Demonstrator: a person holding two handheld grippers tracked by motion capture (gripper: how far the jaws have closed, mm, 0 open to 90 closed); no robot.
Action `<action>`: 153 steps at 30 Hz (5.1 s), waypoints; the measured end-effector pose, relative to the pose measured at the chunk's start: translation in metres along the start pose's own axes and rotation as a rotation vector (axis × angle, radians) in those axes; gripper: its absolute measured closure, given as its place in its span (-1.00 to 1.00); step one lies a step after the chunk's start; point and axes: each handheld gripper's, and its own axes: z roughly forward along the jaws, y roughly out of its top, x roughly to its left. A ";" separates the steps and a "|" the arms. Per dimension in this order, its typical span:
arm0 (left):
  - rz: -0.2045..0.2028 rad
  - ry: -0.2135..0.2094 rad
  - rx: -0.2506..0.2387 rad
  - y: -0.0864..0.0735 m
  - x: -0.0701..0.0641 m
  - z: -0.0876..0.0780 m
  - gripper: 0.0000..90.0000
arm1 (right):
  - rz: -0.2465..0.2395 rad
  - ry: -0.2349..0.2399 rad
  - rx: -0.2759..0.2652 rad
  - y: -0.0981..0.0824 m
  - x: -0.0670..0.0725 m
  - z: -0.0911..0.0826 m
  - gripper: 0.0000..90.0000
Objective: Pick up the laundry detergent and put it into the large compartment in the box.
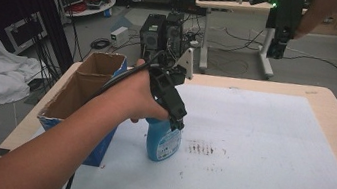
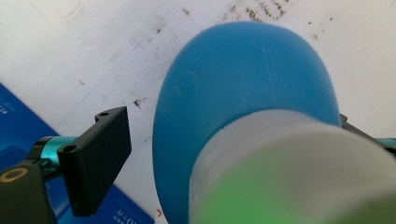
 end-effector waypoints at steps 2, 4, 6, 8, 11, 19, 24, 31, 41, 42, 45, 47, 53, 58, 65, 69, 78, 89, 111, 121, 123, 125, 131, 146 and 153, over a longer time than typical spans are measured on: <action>-0.006 0.003 -0.005 0.000 -0.001 0.001 -0.79 | 0.001 0.001 -0.002 0.001 0.000 0.001 -0.95; 0.007 0.008 0.001 0.001 -0.001 0.000 -0.78 | 0.001 0.002 -0.001 0.002 0.000 0.001 -0.95; 0.010 0.018 0.009 0.001 -0.002 0.000 -0.73 | 0.001 0.000 0.001 0.003 0.000 0.002 -0.95; 0.016 0.016 0.008 0.002 -0.002 -0.001 -0.72 | 0.000 0.001 0.003 0.004 0.000 0.002 -0.95; 0.017 0.024 0.008 0.003 -0.003 -0.001 -0.68 | 0.001 0.001 0.002 0.004 0.000 0.002 -0.95; 0.018 0.022 0.012 0.004 -0.004 -0.001 -0.59 | 0.012 -0.002 0.005 0.002 0.000 0.002 -0.95; 0.025 0.025 0.014 0.005 -0.005 -0.001 -0.52 | 0.011 0.000 0.004 0.003 0.000 0.003 -0.95; 0.024 0.027 0.012 0.005 -0.005 -0.001 -0.46 | 0.009 0.001 0.005 0.004 0.000 0.004 -0.95; 0.032 0.018 0.017 0.006 -0.006 -0.001 -0.33 | 0.011 0.000 0.007 0.004 -0.001 0.004 -0.95; 0.030 0.015 0.015 0.006 -0.006 0.000 -0.32 | 0.012 0.000 0.007 0.004 -0.001 0.004 -0.95; 0.033 0.020 0.015 0.006 -0.006 0.000 -0.30 | 0.008 0.000 0.007 0.004 -0.001 0.004 -0.95; 0.026 0.019 0.009 0.006 -0.007 0.000 -0.28 | 0.009 0.001 0.007 0.003 -0.001 0.004 -0.95; 0.031 0.024 0.024 0.006 -0.007 0.000 -0.14 | 0.013 0.002 0.008 0.003 -0.002 0.005 -0.95; 0.012 0.036 0.033 0.006 -0.008 0.000 -0.13 | 0.017 0.003 0.003 0.003 -0.002 0.007 -0.95; 0.049 0.055 0.051 0.009 -0.013 0.000 -0.11 | 0.014 0.001 0.001 0.003 -0.002 0.006 -0.95; 0.082 0.050 0.069 0.008 -0.014 -0.009 -0.11 | 0.018 0.001 0.005 0.002 -0.001 0.005 -0.95; 0.105 0.048 0.064 -0.001 -0.009 -0.065 -0.11 | 0.023 -0.001 0.006 -0.004 -0.002 0.003 -0.95; 0.054 0.040 0.038 -0.013 0.012 -0.141 -0.11 | 0.013 -0.001 -0.004 0.000 0.002 0.002 -0.95; -0.146 0.037 0.027 -0.065 0.087 -0.205 -0.11 | 0.006 0.004 0.003 0.004 -0.001 0.006 -0.95; -0.217 0.055 0.043 -0.081 0.110 -0.204 -0.11 | 0.011 0.010 -0.003 0.007 -0.001 0.007 -0.95; -0.226 0.055 0.044 -0.083 0.113 -0.203 -0.11 | 0.013 0.011 -0.002 0.007 -0.001 0.007 -0.95; -0.231 0.056 0.047 -0.085 0.116 -0.201 -0.11 | 0.013 0.011 -0.001 0.007 -0.001 0.007 -0.95; -0.224 0.049 0.065 -0.088 0.122 -0.187 -0.11 | 0.017 0.010 0.000 0.007 -0.001 0.007 -0.95; -0.121 0.011 0.102 -0.095 0.129 -0.122 -0.11 | 0.012 0.000 0.000 0.005 0.001 0.005 -0.95; -0.057 0.004 0.127 -0.098 0.133 -0.093 -0.11 | 0.014 -0.001 0.002 0.004 0.002 0.004 -0.95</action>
